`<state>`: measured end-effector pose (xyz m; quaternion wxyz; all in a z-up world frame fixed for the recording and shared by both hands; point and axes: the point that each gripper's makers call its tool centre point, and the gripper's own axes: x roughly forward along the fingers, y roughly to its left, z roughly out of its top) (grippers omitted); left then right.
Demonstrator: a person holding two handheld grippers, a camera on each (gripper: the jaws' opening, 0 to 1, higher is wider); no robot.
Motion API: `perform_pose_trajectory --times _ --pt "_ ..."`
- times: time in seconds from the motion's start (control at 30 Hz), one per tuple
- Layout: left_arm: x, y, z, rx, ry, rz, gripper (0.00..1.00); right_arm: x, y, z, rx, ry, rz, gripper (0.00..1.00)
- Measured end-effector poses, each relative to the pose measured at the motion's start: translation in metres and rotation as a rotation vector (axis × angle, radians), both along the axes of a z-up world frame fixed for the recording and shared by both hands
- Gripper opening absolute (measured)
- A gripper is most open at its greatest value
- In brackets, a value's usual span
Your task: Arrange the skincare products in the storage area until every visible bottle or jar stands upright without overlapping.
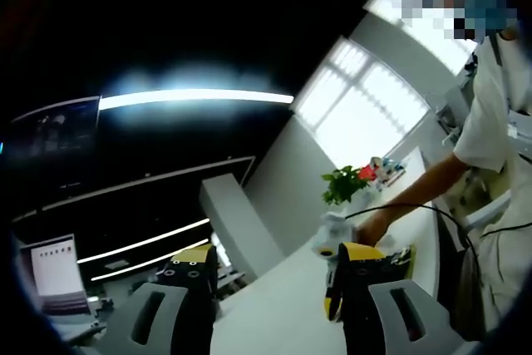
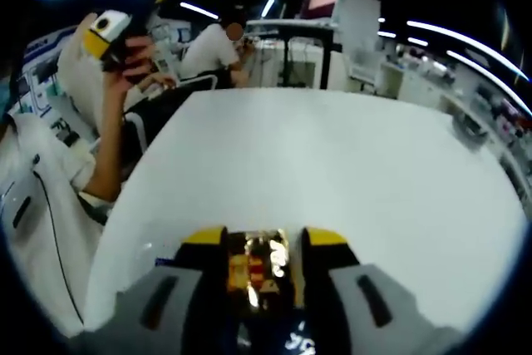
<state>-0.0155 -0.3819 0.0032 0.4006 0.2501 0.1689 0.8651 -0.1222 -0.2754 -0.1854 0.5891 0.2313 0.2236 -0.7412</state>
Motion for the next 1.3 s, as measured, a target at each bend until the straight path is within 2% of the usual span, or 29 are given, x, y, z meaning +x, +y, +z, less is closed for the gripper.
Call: perform_pose_trajectory --times 0.1,0.27,0.5,0.67,0.73,0.83,1.0,1.3 --pt "-0.001 0.0 -0.001 -0.003 0.001 0.003 0.59 0.002 0.003 0.003 -0.007 0.001 0.013 0.36" --pt "-0.001 -0.001 0.0 -0.001 0.003 0.003 0.59 0.005 0.013 0.019 -0.052 -0.014 0.016 0.37" --pt "-0.001 -0.001 0.0 -0.005 0.005 0.003 0.59 0.008 0.024 0.016 -0.035 -0.021 0.022 0.38" --pt "-0.001 0.0 0.0 -0.008 0.005 0.004 0.59 0.019 0.011 0.014 -0.038 -0.004 0.008 0.41" --pt "0.0 0.0 0.0 -0.005 0.005 0.002 0.59 0.019 0.006 0.014 -0.003 0.019 -0.033 0.43" --pt "-0.001 0.0 0.0 -0.007 0.004 0.004 0.59 0.027 -0.007 0.013 0.034 0.048 -0.022 0.45" --pt "-0.001 0.0 -0.001 -0.01 0.003 0.004 0.59 0.033 -0.014 0.009 0.082 0.027 -0.073 0.49" --pt "-0.002 -0.001 -0.002 -0.008 0.001 0.005 0.59 0.037 -0.018 0.008 0.13 0.047 -0.052 0.49"
